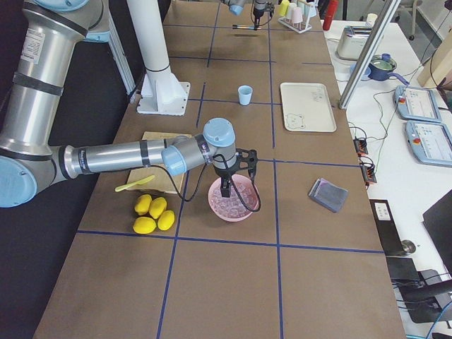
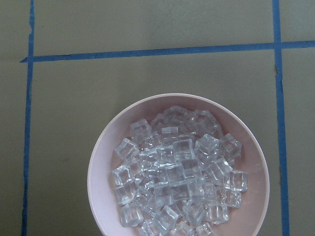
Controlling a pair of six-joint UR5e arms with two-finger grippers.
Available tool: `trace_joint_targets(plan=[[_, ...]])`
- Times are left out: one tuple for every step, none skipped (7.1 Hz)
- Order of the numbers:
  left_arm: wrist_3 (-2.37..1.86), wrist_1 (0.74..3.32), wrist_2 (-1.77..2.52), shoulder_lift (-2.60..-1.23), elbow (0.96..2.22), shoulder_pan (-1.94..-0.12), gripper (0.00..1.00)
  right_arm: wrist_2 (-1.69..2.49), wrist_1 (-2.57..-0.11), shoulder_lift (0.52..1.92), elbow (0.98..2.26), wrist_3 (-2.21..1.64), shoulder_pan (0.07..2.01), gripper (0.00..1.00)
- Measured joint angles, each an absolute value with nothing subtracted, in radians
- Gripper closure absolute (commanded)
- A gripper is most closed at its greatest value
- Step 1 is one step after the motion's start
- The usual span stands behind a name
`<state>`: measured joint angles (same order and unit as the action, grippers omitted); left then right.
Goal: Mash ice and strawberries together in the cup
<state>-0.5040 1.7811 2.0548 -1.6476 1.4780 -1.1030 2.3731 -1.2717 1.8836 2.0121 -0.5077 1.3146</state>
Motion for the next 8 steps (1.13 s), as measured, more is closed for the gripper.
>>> trace_joint_targets(plan=[[-0.503,1.782,2.056,-1.647,1.477,-1.102,1.00,2.373,-1.272,1.883,2.012,-0.508,1.315,0.01],[-0.503,1.782,2.057,-1.646,1.477,-1.102,1.00,2.373,-1.272,1.883,2.012,-0.508,1.315,0.01],[-0.503,1.782,2.058,-1.646,1.477,-1.102,1.00,2.373,-1.272,1.882,2.011,-0.508,1.315,0.01],[-0.502,1.782,2.057,-1.646,1.477,-1.101,1.00,2.373,-1.272,1.882,2.011,-0.508,1.315,0.01],[-0.501,1.783,2.057,-1.646,1.478,-1.101,1.00,2.373,-1.272,1.882,2.011,-0.508,1.314,0.01],[-0.501,1.783,2.057,-1.646,1.479,-1.100,1.00,2.373,-1.272,1.882,2.011,-0.508,1.314,0.01],[-0.500,1.787,2.057,-1.646,1.480,-1.098,1.00,2.373,-1.272,1.882,2.011,-0.508,1.314,0.01],[-0.499,1.815,2.056,-1.646,1.466,-1.095,1.00,2.373,-1.272,1.882,2.011,-0.508,1.314,0.01]])
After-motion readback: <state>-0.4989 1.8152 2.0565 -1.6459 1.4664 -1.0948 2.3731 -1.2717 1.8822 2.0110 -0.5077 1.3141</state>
